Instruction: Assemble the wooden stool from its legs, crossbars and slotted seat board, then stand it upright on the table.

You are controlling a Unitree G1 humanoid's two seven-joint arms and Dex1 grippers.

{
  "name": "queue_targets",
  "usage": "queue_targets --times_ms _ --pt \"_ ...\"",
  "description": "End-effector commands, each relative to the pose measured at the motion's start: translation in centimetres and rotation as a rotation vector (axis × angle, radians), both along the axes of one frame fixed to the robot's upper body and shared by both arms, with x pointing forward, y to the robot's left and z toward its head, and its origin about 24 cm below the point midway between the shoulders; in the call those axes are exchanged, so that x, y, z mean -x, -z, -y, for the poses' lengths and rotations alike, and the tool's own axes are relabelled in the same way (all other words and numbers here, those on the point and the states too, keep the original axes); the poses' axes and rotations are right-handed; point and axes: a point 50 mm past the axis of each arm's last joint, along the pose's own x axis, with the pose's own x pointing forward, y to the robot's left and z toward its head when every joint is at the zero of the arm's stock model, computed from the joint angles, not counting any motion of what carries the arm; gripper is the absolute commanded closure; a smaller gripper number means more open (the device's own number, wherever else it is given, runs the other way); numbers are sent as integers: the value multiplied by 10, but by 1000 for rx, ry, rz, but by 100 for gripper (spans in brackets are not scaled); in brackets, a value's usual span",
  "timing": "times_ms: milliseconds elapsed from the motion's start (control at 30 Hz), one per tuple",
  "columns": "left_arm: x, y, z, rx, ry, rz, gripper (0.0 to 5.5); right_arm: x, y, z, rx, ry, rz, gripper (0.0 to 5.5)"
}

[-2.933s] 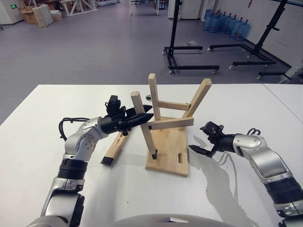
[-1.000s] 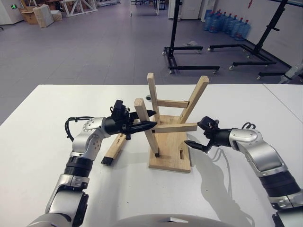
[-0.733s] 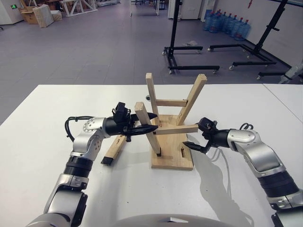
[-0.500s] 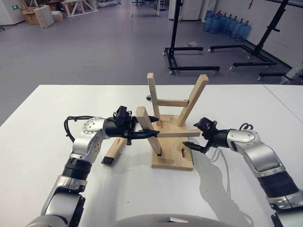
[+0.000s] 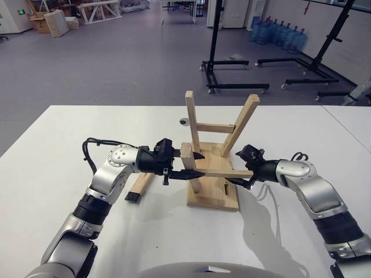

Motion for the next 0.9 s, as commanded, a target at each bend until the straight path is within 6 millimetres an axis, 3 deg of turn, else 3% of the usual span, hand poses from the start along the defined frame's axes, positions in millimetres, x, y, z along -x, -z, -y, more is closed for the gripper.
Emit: queue_targets --times_ms 33,267,533,667,900 --pt "26 72 -11 -349 62 -207 345 0 -1 5 0 27 5 10" --pt "23 73 -12 -318 24 -207 345 0 -1 9 5 45 10 10" --pt "12 67 -14 -294 -59 -137 226 1 1 11 5 52 7 10" --pt "8 60 -24 -310 -98 -87 169 1 3 10 6 57 7 10" --pt "16 51 -33 -340 -101 -43 57 2 5 12 9 64 4 10"
